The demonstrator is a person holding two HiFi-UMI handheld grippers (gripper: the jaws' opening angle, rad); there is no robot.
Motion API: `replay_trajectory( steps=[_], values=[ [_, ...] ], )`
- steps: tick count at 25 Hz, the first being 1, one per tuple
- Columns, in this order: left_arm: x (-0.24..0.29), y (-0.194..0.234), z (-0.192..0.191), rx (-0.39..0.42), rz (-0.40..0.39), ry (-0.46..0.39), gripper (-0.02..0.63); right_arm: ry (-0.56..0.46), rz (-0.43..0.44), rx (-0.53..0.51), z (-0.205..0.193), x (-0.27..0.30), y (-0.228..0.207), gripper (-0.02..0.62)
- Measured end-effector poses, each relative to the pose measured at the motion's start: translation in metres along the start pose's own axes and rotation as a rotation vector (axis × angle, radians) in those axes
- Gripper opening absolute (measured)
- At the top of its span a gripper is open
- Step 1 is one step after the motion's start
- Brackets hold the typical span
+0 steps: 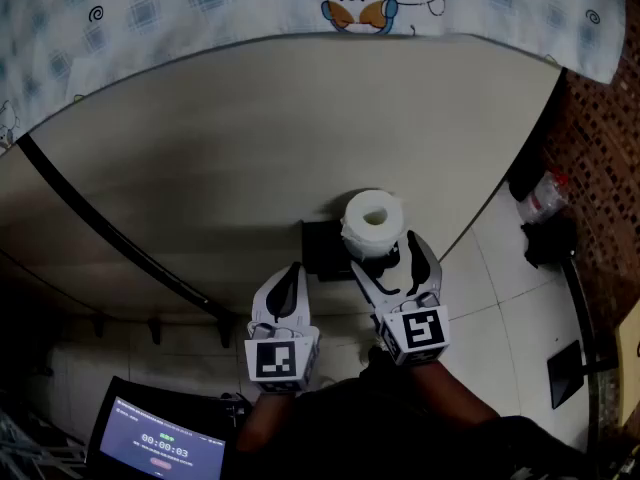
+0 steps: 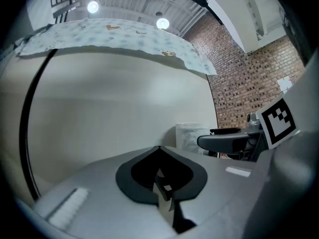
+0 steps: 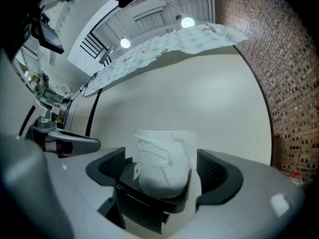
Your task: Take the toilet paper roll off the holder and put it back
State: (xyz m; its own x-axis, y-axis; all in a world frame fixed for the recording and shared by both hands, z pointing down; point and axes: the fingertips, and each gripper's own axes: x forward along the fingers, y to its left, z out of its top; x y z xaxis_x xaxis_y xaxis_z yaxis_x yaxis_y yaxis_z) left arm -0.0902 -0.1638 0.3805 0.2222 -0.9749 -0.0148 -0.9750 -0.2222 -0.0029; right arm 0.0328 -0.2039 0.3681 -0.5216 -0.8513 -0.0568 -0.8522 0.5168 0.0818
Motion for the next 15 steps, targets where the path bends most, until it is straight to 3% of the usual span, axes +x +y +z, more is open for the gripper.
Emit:
replay_trajectory(
  steps=[7, 15],
  values=[
    [0.002, 0.004, 0.001, -0.004, 0.006, -0.002, 0.017, 0.035, -0.014, 0.051, -0.007, 0.032, -0.009, 0.529],
    [0.004, 0.006, -0.003, -0.006, 0.012, 0.009, 0.017, 0.061, -0.018, 0.019, 0.000, 0.051, -0.011, 0.528]
  ],
)
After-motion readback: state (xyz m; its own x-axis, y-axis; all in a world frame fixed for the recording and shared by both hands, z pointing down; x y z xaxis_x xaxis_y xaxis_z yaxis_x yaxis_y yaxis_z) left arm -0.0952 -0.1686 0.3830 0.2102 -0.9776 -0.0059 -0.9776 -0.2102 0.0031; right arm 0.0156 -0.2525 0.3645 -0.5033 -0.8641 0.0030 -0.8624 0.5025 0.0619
